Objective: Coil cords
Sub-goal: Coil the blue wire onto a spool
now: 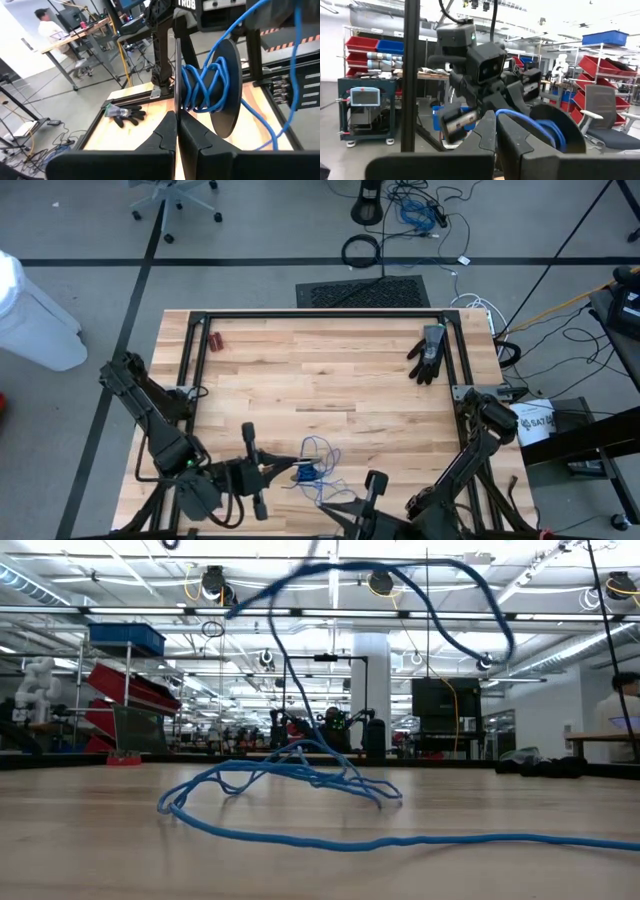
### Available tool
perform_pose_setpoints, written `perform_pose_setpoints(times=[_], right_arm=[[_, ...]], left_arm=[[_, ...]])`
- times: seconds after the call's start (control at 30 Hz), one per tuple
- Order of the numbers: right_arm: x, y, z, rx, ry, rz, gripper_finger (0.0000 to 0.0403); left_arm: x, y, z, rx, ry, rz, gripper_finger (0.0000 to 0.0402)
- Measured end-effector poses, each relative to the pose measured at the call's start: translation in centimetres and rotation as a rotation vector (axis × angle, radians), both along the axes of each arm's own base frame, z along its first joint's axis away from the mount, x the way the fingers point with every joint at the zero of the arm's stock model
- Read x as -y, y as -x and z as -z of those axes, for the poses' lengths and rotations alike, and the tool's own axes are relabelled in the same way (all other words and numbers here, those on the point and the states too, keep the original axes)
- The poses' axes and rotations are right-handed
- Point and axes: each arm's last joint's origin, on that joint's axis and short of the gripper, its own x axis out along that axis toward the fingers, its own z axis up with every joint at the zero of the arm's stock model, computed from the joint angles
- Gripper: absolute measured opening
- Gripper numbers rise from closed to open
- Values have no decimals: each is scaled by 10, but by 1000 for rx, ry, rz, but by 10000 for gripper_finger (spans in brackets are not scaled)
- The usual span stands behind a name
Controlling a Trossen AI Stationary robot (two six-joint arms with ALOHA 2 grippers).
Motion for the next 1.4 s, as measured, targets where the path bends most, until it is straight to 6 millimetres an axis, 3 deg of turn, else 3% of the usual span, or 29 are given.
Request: perform_pose_setpoints(times=[0.3,0.67,0.97,1.4], right_arm=[[14,-16,-7,9,-38,29,0],[33,-42,3,-27,-57,32,0],[32,-44,16,-119,-28,146,0],[35,-50,36,-209,-45,162,0]], left_arm=[[-6,-10,3,-1,-4,-34,6],[-11,-23,4,47,26,-105,6],[-10,-24,0,91,70,-111,6],[-3,-22,-3,114,107,-63,6]])
